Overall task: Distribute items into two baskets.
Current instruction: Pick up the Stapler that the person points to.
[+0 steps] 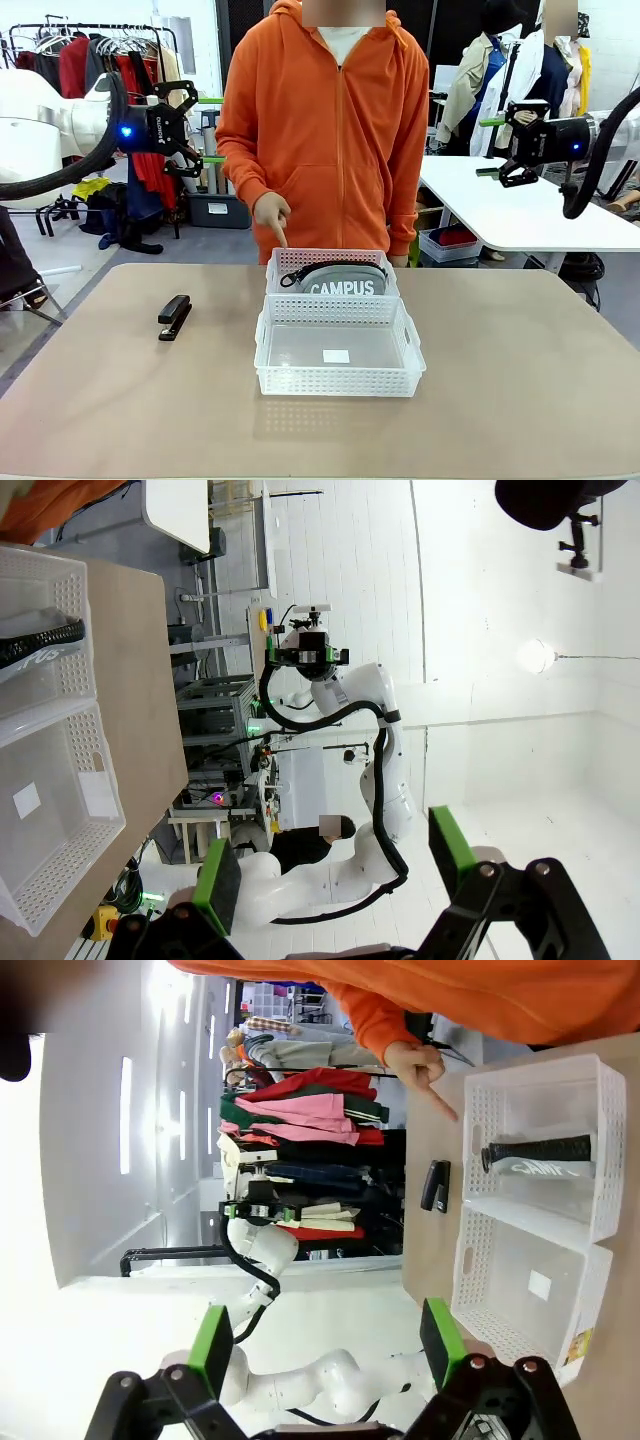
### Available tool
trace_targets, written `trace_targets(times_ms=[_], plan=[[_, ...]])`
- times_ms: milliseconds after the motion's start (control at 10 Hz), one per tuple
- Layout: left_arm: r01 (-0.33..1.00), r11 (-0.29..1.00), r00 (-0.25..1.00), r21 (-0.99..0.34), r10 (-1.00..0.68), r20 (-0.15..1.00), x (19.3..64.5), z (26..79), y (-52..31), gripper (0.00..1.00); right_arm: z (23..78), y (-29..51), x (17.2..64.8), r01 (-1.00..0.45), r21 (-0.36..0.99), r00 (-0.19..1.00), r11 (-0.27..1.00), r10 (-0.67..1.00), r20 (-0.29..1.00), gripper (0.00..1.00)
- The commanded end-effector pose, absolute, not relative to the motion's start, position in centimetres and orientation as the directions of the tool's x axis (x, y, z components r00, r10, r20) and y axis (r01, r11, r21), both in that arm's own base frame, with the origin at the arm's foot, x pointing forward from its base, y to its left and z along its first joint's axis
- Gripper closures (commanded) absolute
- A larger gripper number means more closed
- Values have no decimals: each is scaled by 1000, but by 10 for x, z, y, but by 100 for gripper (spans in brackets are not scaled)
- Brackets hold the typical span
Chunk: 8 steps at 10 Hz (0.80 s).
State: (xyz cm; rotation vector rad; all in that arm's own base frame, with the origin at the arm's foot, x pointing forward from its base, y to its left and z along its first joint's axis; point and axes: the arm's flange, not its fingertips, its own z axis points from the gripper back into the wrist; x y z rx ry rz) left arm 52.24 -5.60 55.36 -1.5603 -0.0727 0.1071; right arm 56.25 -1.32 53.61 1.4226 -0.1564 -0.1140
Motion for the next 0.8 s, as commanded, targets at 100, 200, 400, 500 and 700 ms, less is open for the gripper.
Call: trace_targets(times_ms=[100, 200, 400, 500, 700], plan=[[-20, 4, 993, -1000, 116, -20, 522, 555, -55, 0, 546, -17, 568, -56, 991, 985, 123, -157, 75, 0], [-20, 4, 993, -1000, 116, -20, 522, 555, -55, 0, 547, -18, 571, -54, 989, 986, 137, -150, 75, 0], [-20, 4, 993, -1000, 116, -20, 522, 555, -55, 0, 545, -17, 566, -35, 990, 985, 140, -163, 58, 0], [-20, 4, 993, -1000, 116, -20, 522, 555, -55, 0, 545, -17, 566, -35, 990, 985, 140, -163, 58, 0], [-20, 4, 993, -1000, 116, -20, 522, 555, -55, 0, 545, -17, 566, -35, 990, 985, 140, -163, 58, 0]])
